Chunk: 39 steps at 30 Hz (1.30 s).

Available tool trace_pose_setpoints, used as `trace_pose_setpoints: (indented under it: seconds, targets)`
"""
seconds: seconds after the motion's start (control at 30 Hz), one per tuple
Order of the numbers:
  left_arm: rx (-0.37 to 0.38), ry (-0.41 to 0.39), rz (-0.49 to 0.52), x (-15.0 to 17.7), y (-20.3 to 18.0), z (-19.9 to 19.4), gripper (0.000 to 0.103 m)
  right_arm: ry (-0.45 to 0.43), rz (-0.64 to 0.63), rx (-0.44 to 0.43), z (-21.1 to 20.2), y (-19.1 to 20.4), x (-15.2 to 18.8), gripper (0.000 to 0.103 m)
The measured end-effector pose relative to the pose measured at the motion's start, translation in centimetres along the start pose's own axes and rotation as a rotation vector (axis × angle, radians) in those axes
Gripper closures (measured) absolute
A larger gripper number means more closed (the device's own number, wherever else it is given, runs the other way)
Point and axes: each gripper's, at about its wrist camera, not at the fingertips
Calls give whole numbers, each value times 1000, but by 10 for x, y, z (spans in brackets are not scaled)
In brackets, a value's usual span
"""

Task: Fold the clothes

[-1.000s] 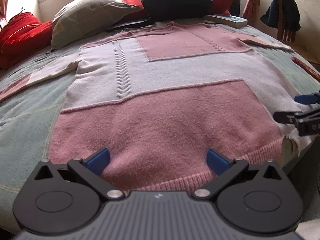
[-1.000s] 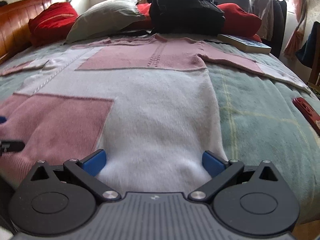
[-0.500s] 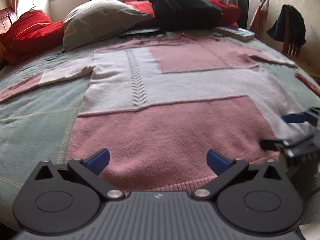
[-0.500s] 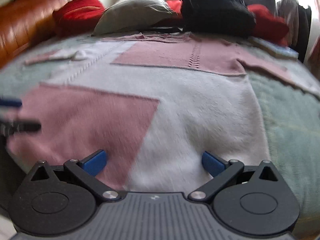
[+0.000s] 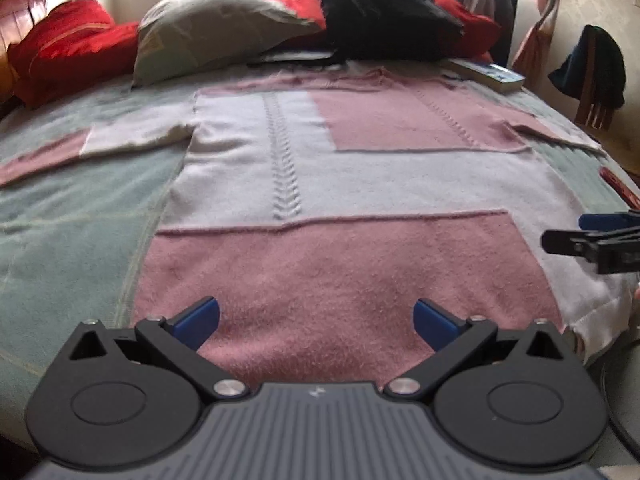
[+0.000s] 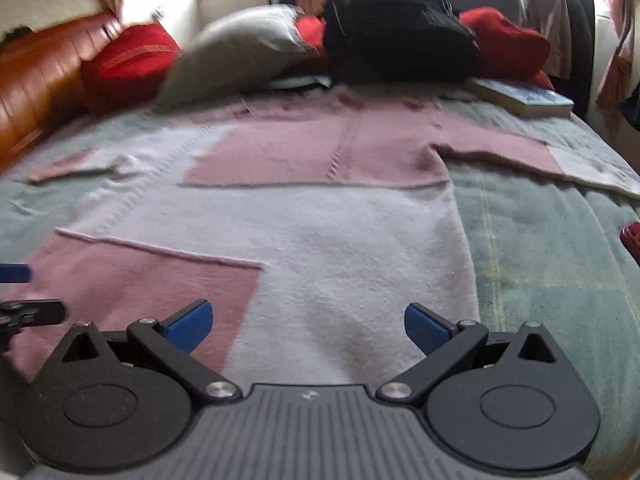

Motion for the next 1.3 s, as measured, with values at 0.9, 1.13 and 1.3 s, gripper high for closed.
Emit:
trace_pose_setpoints:
  seconds: [0.9,1.13,1.3]
  targets:
    - [-3,-60,70,-13,9,-23,1,65,8,-37,-20,9,-30,0]
    - [-37,-106,133,-16,44,-48,1,59,-69,-54,17,53,-143,0]
    - [-62,-109,63,-18,84,-46,1,68,-67,-51,69,91,-220,0]
Point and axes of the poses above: each gripper's, at about its wrist camera, not at the fingertips, and z roughly the way its jaws point, y to its left, x to its underside, and after that the axes turned 12 degrees about y, right-handed
